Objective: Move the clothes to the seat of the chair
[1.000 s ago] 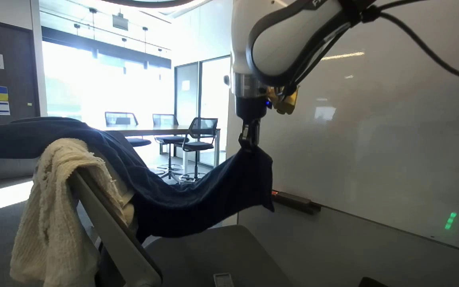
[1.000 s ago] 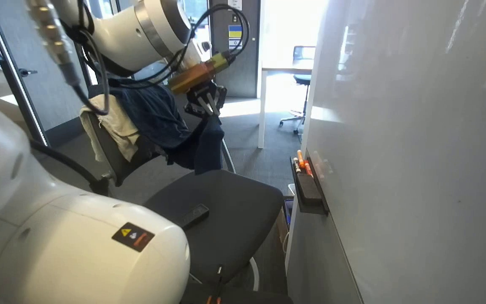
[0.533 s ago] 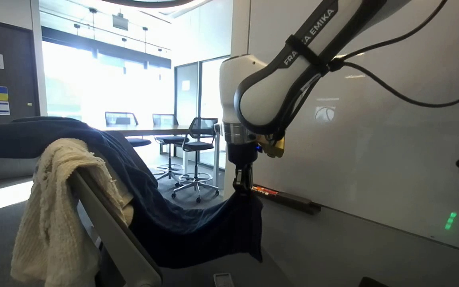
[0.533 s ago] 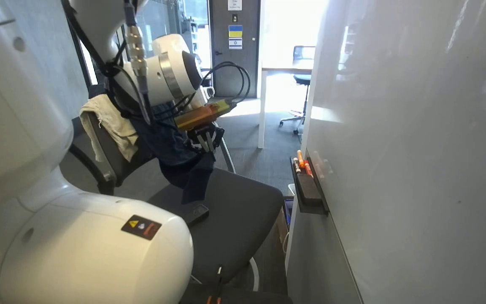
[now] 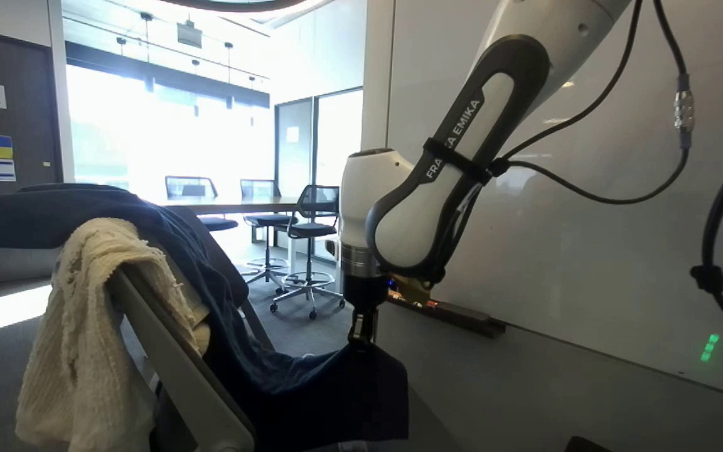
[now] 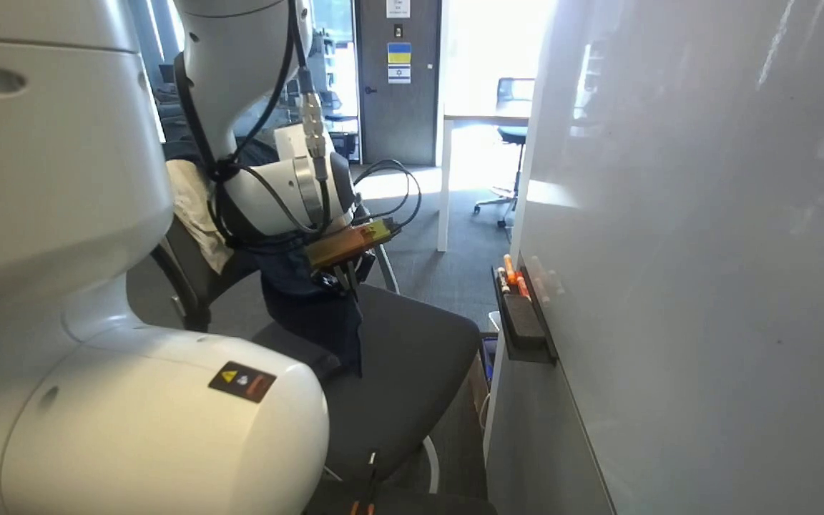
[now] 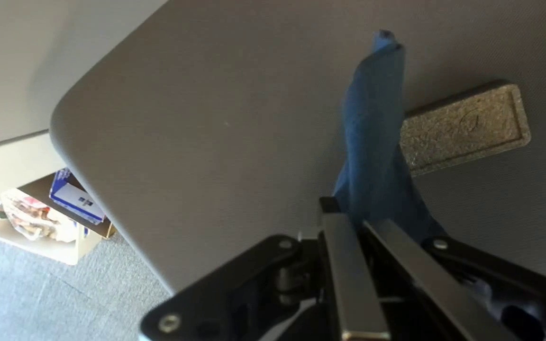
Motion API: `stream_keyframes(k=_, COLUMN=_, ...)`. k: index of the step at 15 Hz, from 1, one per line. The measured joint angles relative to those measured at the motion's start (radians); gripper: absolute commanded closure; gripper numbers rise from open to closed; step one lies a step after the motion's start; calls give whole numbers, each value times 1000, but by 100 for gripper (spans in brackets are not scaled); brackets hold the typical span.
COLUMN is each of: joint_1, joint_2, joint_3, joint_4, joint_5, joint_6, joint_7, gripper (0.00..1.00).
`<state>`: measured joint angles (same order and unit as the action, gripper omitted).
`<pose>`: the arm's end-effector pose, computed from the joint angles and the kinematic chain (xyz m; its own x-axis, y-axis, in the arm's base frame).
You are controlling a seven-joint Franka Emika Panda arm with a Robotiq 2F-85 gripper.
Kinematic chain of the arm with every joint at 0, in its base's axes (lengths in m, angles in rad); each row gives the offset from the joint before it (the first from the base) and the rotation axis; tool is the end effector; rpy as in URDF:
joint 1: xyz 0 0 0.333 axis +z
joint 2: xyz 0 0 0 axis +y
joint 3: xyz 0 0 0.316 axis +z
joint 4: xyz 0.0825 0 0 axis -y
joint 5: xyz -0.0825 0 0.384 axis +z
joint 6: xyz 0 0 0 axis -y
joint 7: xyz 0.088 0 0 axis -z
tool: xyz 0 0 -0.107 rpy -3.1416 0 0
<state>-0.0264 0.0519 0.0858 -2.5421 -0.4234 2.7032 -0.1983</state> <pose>0.4640 0.0420 0.2612 0.8048 0.5929 0.0265 0.5740 -0.7889 0.2194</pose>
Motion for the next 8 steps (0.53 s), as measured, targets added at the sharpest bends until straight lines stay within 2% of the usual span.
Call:
stream_keyframes(k=1, joint_1=7, joint_2=23, joint_3=0, joint_4=2, joint_5=-13, joint_6=27, joint_7=8, gripper=66)
stream_keyframes(k=2, joint_1=15, joint_2=43, joint_3=-1, joint_4=6, joint_5=-19, joint_6=39, joint_7=16, gripper=61)
stream_keyframes(k=5, joint_1=32, joint_2=69, joint_3=-1, joint_4=14, joint_5=-20, joint_6=39, joint_7=6, gripper=37)
stream_keyframes(k=8, joint_1=42, joint_2=44, joint_3=-1, joint_4=23, joint_5=-20, joint_6=20, joint_7=-41, gripper=15)
